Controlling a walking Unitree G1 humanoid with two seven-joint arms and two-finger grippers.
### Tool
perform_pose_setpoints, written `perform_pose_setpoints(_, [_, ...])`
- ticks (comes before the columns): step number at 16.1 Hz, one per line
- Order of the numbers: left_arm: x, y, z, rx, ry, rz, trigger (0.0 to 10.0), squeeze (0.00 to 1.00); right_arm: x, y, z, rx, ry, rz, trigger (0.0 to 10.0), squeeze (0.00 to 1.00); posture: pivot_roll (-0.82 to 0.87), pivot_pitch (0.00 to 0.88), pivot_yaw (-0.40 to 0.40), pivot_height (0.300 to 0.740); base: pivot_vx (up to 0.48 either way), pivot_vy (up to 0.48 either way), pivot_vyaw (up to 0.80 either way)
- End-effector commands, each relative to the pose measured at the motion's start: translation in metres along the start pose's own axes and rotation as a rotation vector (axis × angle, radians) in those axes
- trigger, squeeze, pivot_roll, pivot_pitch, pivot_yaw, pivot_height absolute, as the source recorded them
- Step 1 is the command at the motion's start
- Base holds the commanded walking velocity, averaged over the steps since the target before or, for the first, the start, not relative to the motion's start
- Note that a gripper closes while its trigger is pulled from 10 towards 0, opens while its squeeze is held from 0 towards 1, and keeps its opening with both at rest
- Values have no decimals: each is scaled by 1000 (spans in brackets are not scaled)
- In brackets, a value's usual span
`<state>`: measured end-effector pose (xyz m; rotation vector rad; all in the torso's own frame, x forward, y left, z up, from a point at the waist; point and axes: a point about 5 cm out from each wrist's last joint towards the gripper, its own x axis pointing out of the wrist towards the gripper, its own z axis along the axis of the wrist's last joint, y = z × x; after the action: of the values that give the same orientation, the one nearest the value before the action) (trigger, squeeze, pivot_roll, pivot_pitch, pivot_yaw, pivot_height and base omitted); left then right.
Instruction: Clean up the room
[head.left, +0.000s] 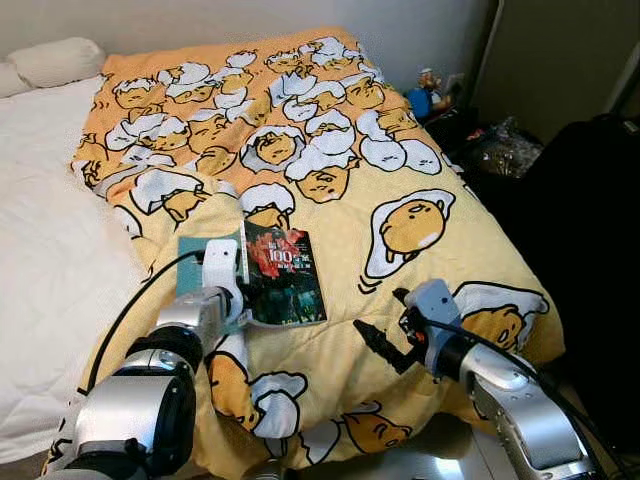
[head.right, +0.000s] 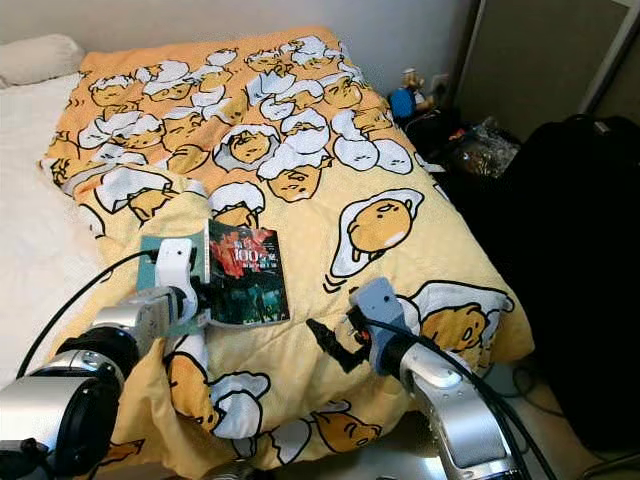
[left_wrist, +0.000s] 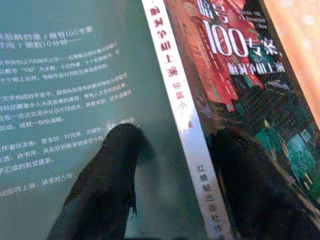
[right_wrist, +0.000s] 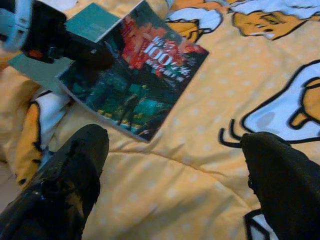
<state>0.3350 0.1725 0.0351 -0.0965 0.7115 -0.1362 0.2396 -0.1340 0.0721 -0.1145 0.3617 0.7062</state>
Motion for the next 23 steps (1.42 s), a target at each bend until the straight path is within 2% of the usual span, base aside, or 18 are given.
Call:
perform_pose_setpoints(1, [1, -4, 6, 10, -4, -4, 0, 0, 0, 7, 9, -4, -20, 76, 10000, 0, -34, 0, 119, 740, 0, 0, 0])
perform_pose_setpoints(4, [2, -7, 6, 6, -2, -11, 0, 0, -3, 15, 7, -3, 14, 197, 10000, 0, -37, 0, 122, 740, 0, 0, 0])
perform_pose_setpoints(12, [0, -2, 11, 5, -33, -10, 0, 0, -2, 10, 12, -18, 17, 196, 10000, 0, -33, 0, 122, 740, 0, 0, 0])
perform_pose_setpoints(17, [-7, 10, 39, -20, -149, -30, 0, 0, 3, -2, 17, -27, -25, 101, 10000, 0, -19, 0, 124, 740, 0, 0, 0])
perform_pose_setpoints(20, [-22, 21, 73, -48, -293, -114, 0, 0, 8, -11, 22, 7, -76, 18, 10000, 0, 6, 0, 124, 740, 0, 0, 0])
perform_pose_setpoints(21, [-24, 21, 78, -48, -313, -139, 0, 0, 9, -11, 22, 10, -82, 9, 10000, 0, 6, 0, 124, 740, 0, 0, 0])
perform_pose_setpoints(23, [-37, 15, 98, -60, -393, -279, 0, 0, 12, -18, 25, 38, -115, -55, 10000, 0, 18, 0, 121, 740, 0, 0, 0])
